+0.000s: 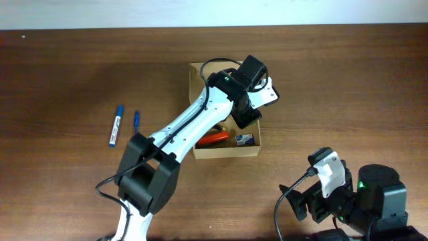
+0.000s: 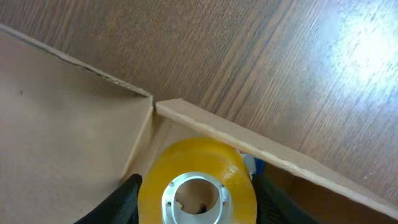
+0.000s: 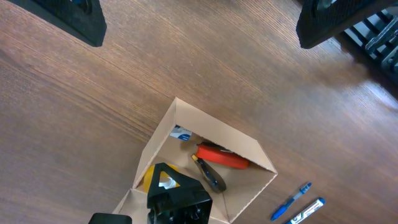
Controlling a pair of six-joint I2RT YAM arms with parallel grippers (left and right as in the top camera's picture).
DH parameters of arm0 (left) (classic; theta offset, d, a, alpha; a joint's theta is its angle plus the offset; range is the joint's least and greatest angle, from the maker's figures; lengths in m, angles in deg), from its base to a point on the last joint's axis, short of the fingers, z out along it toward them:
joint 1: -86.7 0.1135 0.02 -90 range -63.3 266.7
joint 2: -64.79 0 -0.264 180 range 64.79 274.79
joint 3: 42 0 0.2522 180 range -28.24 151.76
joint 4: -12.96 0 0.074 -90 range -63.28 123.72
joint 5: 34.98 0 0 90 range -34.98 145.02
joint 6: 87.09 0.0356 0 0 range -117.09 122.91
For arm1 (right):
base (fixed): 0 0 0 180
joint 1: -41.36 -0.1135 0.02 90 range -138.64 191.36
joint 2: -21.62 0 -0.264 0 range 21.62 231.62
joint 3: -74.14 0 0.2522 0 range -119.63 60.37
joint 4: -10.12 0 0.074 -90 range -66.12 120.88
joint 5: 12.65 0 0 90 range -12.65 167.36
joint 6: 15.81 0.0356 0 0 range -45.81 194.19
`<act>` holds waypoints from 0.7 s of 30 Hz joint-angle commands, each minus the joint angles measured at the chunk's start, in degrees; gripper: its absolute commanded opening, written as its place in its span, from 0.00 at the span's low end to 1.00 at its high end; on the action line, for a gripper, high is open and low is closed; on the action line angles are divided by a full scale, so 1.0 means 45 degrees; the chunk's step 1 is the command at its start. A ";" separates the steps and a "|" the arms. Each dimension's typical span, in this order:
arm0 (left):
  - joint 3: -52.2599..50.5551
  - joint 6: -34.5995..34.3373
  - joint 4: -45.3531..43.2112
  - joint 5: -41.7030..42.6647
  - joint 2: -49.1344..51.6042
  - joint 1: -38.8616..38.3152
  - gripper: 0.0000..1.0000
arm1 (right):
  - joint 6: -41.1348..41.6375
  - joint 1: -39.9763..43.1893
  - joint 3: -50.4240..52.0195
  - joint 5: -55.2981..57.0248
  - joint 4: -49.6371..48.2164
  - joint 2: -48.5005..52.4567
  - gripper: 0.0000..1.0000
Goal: Pack container
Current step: 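Carry the tape roll into the box's right side and lower it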
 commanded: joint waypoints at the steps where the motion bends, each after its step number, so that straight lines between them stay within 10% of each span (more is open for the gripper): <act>1: -0.0058 -0.0165 -0.0063 -0.0238 0.0107 0.0044 0.31 | -0.0005 0.0092 0.0034 0.0121 -0.0029 -0.0063 0.99; 21: -0.0058 -0.0170 0.0000 -0.0257 0.0107 0.0044 0.63 | -0.0005 0.0092 0.0034 0.0121 -0.0034 -0.0063 0.99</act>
